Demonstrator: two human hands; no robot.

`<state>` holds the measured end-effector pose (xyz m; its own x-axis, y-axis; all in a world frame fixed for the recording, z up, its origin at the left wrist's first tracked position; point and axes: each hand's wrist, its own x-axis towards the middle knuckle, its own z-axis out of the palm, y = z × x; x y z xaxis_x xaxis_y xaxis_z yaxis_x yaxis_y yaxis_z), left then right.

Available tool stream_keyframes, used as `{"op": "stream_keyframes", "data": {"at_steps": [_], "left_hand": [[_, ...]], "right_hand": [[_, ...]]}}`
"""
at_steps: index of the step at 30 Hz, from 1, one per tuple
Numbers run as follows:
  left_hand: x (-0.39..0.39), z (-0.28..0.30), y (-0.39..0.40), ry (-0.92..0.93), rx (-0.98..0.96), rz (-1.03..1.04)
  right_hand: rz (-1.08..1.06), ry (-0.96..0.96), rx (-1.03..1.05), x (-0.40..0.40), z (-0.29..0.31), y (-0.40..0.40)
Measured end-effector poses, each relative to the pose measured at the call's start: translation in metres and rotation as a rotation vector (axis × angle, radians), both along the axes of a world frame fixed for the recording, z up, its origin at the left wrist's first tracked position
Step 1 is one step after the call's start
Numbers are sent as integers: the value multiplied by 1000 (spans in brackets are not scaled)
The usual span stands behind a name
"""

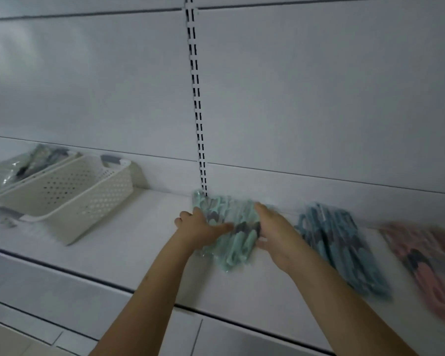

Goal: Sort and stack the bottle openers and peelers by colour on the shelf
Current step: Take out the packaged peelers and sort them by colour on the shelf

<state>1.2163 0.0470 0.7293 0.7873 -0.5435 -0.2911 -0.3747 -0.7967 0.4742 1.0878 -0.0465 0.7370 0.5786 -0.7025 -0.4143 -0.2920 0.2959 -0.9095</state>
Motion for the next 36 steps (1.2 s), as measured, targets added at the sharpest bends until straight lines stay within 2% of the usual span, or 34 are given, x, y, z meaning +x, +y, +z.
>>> {"op": "stream_keyframes", "data": {"at_steps": [1,3,7,14,17,21,23,26,30,33,36], "left_hand": [[0,1,0,5,23,-22],[-1,6,1,-18,82,-72],[-10,13,0,-72,151,-164],[-15,1,-6,-42,-5,-49],[-22,-4,-5,-84,-13,-6],[-30,-12,-8,-270,59,12],[-21,-11,-5,-301,49,14],[1,-2,6,-283,-9,20],[15,2,24,-160,-97,40],[9,-1,30,-198,-66,-37],[5,-4,37,-222,-97,-5]], "right_hand": [[-19,-81,103,4,0,0],[21,-120,205,8,-1,0],[141,-113,189,16,-4,0],[198,-175,244,18,0,-14],[227,-251,303,21,3,-9],[122,-152,200,27,6,-7],[82,-92,185,26,4,-10],[114,-128,313,23,-1,-9],[215,-163,292,30,-6,8],[274,-206,272,40,-4,19],[230,-221,302,43,1,23]]}}
